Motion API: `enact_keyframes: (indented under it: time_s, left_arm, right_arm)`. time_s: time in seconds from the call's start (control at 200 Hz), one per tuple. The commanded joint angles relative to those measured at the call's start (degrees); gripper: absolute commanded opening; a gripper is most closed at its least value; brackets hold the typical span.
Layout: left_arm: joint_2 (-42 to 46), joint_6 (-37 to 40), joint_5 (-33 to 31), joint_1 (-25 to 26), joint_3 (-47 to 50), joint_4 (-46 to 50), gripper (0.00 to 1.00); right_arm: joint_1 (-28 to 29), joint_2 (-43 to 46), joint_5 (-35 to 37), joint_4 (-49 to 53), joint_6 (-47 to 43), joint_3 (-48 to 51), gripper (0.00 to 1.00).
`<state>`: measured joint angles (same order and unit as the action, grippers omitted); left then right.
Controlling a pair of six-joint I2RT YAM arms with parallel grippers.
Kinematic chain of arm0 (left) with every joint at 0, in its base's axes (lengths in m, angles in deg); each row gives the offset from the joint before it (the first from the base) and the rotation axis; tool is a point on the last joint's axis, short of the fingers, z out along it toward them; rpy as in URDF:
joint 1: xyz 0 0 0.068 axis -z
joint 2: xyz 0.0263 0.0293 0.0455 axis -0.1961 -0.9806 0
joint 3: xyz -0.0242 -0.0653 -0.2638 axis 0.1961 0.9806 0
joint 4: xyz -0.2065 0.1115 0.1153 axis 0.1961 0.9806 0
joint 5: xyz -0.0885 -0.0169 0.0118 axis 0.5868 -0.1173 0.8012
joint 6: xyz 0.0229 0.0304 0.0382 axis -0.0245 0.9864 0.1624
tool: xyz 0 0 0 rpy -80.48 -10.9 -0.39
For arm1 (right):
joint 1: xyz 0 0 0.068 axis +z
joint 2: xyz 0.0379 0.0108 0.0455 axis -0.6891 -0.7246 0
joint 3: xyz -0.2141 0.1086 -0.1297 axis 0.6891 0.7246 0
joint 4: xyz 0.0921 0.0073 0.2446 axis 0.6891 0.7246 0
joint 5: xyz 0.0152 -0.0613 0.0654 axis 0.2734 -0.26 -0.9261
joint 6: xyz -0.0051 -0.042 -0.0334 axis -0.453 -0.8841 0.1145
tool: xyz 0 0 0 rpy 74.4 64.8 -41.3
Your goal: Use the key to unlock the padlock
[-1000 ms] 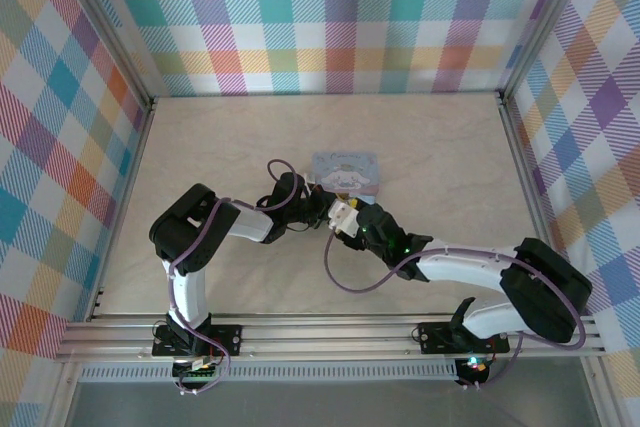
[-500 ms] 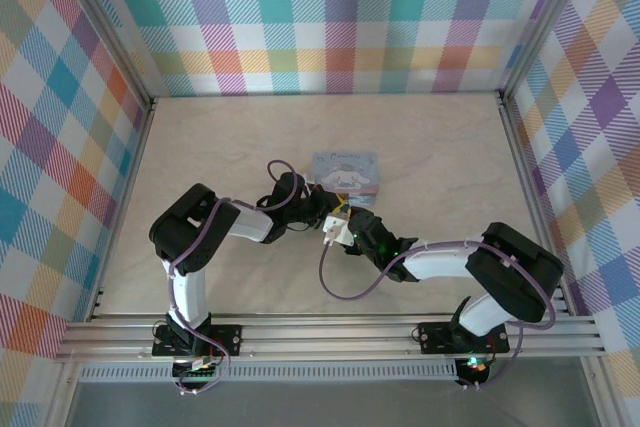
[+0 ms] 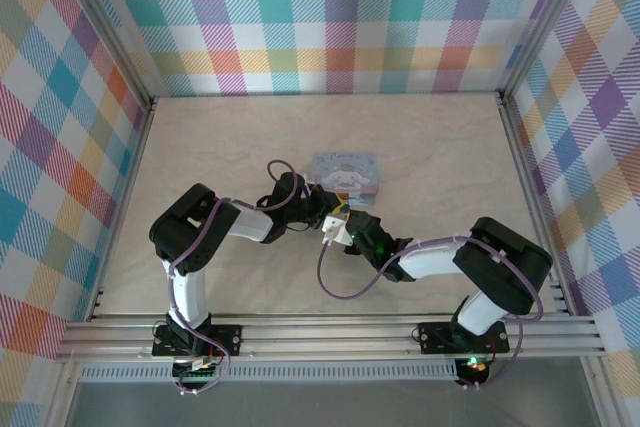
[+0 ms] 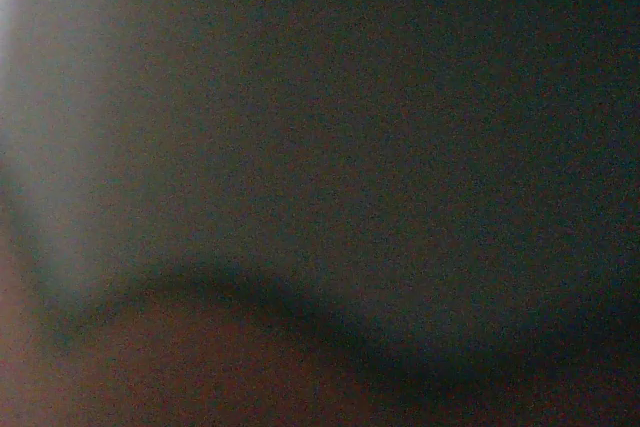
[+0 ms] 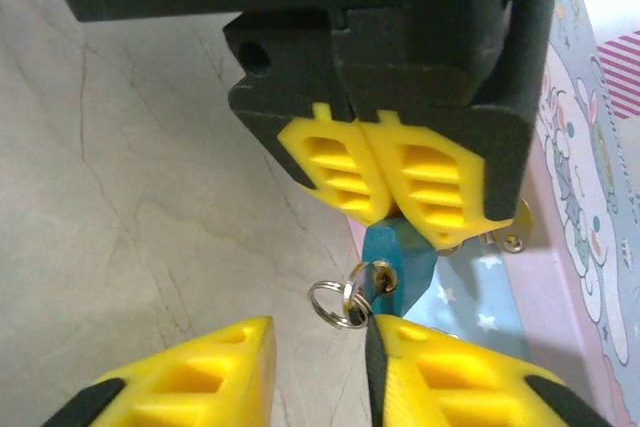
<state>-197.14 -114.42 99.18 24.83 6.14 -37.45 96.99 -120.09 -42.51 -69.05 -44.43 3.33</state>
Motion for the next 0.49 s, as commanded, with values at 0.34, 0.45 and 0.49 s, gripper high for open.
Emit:
enact_keyframes:
  time_s: [0.34, 0.45, 0.49]
  left_arm:
    - [0.7, -1.0, 0.5, 0.8, -0.9, 2.9, 0.03]
    - [0.6, -1.0, 0.5, 0.8, -0.9, 3.0, 0.03]
    - [0.6, -1.1, 0.5, 0.8, -0.9, 2.9, 0.03]
  right_arm:
    - [-0.9, -1.0, -0.4, -2.2, 1.6, -2.1, 0.24]
    - [-1.0, -1.2, -0.6, -2.3, 1.9, -2.5, 0.22]
    - [-1.1, -1.3, -0.6, -2.4, 2.0, -2.6, 0.22]
